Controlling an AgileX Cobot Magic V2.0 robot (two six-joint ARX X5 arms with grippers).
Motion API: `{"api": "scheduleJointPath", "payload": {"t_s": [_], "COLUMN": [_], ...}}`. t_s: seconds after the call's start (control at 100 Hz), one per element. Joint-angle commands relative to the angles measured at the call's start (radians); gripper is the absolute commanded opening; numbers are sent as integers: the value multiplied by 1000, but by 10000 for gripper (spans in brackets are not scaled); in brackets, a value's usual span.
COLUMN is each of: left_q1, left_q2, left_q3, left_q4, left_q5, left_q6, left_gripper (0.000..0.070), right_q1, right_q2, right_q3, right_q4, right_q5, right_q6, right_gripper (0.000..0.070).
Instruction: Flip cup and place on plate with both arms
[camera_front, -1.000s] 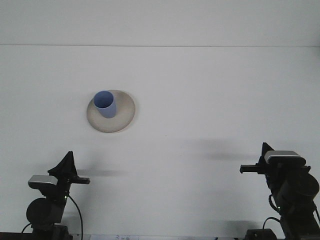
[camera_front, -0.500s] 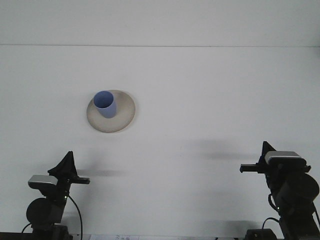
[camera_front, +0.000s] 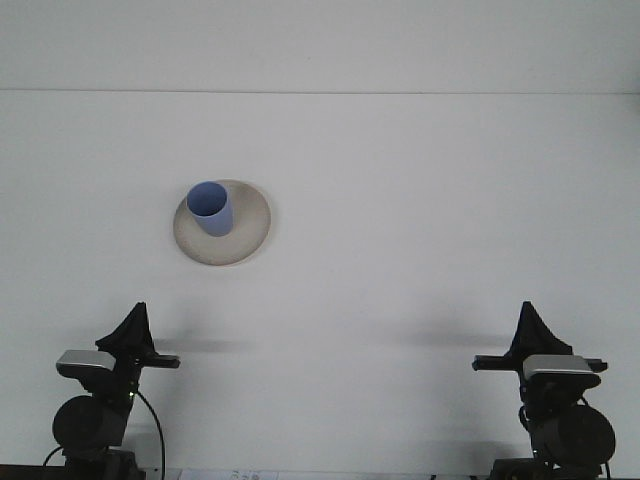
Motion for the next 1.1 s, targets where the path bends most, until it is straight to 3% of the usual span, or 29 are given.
{"api": "scheduleJointPath", "payload": {"t_s": [0.0, 0.51, 1.09], "left_q1": [0, 0, 0], "left_q2": [-2, -2, -2], "left_q3": [-19, -19, -19], "left_q4": [10, 10, 10], "left_q5": [4, 4, 4], "left_q6": [-2, -2, -2], "left_gripper": [12, 12, 12], "right_q1": [1, 1, 1], "right_q2": [-35, -80, -80], "right_q3": [-23, -261, -262], "right_q4": [11, 358, 350], "right_q5": [-1, -1, -1], "right_q6": [6, 7, 7], "right_gripper": [0, 0, 0]}}
